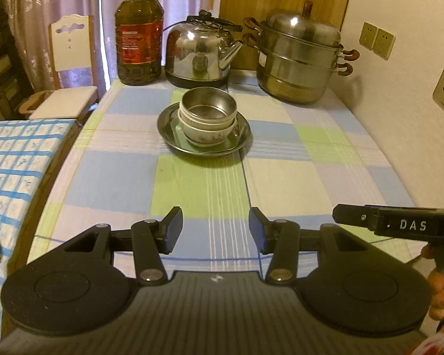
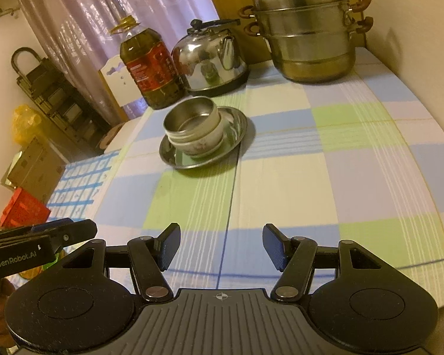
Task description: Organize plates and bowls
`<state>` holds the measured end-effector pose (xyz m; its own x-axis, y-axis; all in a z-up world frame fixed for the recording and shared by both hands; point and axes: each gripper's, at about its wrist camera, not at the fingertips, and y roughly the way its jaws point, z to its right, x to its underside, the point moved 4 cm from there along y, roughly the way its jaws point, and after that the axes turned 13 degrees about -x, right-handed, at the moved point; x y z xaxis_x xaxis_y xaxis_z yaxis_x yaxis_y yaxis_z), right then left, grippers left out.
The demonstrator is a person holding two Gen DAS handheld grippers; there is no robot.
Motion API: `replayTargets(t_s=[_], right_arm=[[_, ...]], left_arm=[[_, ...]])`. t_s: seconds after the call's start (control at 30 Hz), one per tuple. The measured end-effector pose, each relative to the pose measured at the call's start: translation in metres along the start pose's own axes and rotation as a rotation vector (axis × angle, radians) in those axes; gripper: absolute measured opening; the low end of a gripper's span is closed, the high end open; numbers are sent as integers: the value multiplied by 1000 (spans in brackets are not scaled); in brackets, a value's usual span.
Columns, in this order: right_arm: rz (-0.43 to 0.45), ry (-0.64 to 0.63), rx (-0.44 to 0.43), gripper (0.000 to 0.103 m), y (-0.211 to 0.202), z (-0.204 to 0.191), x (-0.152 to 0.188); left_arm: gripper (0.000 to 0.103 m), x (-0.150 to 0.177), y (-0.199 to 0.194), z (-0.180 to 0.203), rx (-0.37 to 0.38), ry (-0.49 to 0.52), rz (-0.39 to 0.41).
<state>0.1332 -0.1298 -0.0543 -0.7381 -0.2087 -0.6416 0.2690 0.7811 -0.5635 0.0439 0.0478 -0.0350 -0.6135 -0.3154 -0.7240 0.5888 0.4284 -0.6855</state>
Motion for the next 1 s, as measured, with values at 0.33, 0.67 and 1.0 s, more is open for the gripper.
replayTargets(t_s=[0.33, 0.67, 1.0], right_arm=[[-5, -12, -24, 62, -18, -15, 19], [-19, -6, -4, 62, -20, -29, 32], [-60, -29, 15, 62, -13, -38, 44]], left_arm=[[45, 15, -23, 5, 8, 16, 4], [45, 25, -26, -1, 40, 26, -32], [45, 37, -26, -1, 63, 32, -51]])
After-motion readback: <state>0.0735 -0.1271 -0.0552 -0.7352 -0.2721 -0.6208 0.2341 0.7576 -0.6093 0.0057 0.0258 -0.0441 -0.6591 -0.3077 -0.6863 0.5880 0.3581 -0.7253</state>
